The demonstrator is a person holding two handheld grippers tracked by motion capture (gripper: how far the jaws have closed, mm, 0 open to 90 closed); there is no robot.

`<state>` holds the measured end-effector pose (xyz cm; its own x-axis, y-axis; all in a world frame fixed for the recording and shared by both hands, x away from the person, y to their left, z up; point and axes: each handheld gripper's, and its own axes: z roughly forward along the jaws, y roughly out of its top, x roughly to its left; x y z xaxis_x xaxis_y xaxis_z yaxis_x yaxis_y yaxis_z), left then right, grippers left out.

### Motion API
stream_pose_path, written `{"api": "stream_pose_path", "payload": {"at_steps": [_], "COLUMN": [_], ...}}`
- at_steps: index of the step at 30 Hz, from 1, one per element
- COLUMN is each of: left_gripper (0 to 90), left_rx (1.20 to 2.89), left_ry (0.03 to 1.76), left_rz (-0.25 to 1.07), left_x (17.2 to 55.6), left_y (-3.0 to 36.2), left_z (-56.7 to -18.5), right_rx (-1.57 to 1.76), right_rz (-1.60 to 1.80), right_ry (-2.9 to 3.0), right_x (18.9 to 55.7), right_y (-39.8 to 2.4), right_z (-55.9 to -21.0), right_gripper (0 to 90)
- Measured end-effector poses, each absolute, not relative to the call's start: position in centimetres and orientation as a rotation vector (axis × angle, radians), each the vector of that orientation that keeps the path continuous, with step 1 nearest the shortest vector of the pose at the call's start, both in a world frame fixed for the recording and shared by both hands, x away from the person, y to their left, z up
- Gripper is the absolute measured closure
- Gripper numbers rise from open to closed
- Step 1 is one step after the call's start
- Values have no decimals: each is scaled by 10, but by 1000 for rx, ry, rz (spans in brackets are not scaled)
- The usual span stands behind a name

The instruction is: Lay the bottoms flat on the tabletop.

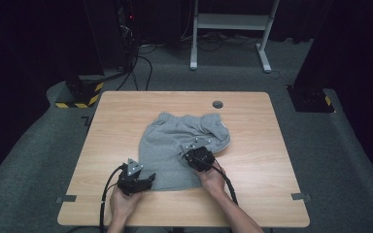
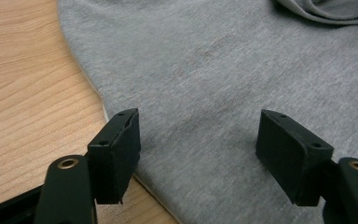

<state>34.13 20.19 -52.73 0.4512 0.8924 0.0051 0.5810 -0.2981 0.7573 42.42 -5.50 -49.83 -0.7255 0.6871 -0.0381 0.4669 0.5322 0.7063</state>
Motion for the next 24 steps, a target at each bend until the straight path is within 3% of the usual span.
{"api": "stream_pose_path", "payload": {"at_steps": [4, 24], "left_gripper": [293, 229], "left_rx": [2004, 2019], "left_ry": [1230, 1225], "left_rz": [566, 566], "left_x": [341, 342], "left_y": [202, 200], "left_z": [-527, -528], "right_rx": [956, 929], "right_rz": [1016, 1085], "right_ry": [2449, 2401], "right_x": [422, 394], "right_y": [-60, -110], "right_z": [-493, -467], "right_gripper": [887, 891]}}
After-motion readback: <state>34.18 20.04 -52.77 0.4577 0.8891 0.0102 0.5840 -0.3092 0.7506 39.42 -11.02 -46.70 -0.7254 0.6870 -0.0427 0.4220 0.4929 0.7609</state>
